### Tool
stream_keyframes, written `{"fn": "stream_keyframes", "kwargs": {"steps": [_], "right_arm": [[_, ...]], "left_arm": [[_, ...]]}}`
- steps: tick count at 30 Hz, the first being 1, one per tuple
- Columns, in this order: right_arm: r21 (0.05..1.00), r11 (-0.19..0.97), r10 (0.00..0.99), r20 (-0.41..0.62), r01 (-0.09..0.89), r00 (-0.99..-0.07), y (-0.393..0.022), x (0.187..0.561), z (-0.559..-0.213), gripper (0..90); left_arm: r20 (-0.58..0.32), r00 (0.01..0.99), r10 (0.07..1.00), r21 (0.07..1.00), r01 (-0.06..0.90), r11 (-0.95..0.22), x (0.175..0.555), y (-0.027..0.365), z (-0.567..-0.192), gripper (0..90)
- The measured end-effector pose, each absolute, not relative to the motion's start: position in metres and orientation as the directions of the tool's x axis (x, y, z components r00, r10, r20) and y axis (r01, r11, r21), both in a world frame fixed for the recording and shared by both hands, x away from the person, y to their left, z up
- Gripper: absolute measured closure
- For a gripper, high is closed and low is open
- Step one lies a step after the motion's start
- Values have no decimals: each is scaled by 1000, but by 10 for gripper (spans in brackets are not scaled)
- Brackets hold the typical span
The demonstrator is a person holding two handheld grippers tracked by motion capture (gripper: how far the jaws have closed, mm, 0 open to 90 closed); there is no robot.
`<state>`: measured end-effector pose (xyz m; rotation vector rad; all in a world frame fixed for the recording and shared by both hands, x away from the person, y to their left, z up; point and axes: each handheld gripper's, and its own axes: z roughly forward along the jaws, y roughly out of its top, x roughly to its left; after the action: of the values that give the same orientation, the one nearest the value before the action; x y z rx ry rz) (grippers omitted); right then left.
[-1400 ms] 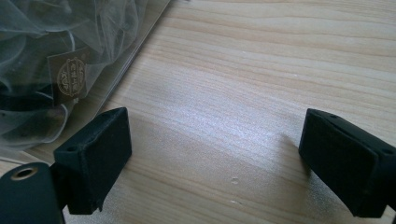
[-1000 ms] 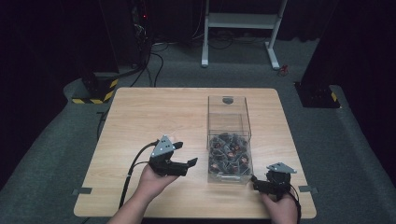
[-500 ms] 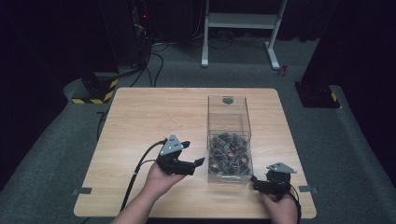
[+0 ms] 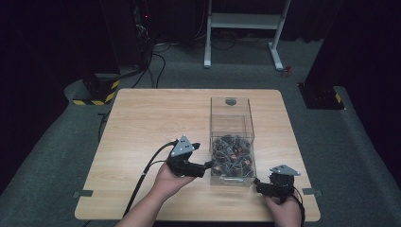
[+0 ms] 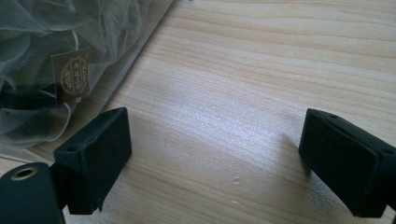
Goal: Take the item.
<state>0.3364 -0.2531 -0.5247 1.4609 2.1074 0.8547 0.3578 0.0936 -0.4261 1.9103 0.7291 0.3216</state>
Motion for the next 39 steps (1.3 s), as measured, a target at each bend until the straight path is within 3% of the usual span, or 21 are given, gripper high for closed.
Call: {"fn": "stream_keyframes", "kwargs": {"steps": [29, 39], "right_arm": [[699, 262, 933, -6, 665, -361, -253, 336, -525, 91], [698, 260, 933, -4, 667, -360, -253, 336, -525, 91]], "left_arm": [[-95, 804, 588, 878, 346, -331, 375, 58, -425, 191], [-120, 797, 593, 868, 373, -327, 385, 55, -431, 254]]}}
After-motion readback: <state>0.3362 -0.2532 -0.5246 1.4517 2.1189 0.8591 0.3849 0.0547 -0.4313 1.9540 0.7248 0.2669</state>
